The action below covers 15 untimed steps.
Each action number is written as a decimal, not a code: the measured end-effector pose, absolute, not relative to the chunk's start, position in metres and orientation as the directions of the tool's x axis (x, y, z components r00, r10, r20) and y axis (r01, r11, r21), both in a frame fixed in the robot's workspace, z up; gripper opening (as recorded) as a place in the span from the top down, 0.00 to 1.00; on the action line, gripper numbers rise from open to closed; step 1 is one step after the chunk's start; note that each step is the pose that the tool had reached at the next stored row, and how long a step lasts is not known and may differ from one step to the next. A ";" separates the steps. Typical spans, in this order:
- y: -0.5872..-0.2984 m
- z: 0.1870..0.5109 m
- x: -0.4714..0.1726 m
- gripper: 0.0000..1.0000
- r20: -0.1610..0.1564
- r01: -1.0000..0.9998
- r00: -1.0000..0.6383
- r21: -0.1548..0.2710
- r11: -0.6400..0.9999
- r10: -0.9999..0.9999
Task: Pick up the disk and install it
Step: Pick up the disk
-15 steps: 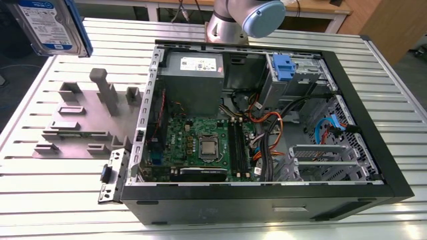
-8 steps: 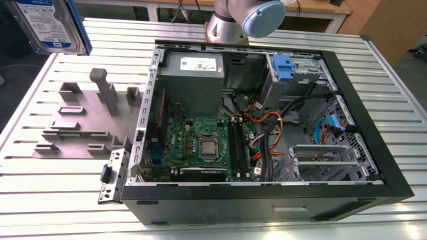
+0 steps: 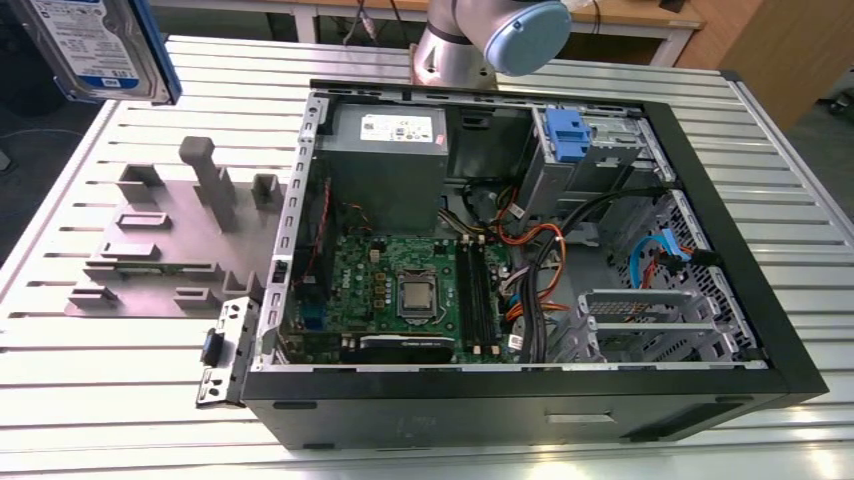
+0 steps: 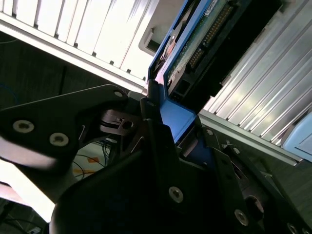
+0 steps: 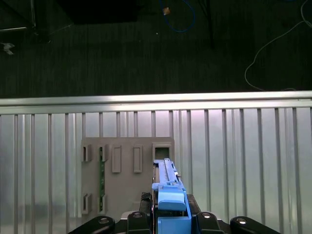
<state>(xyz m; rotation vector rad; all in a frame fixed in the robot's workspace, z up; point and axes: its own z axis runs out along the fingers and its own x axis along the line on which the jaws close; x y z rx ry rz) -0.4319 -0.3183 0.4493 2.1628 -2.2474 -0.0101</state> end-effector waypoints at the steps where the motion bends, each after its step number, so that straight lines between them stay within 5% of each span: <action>1: -0.318 0.450 -0.432 0.63 0.012 -0.999 -0.038 0.020 0.038 -0.999; 15: -0.318 0.459 -0.432 0.63 0.012 -0.999 -0.038 0.020 0.038 -0.999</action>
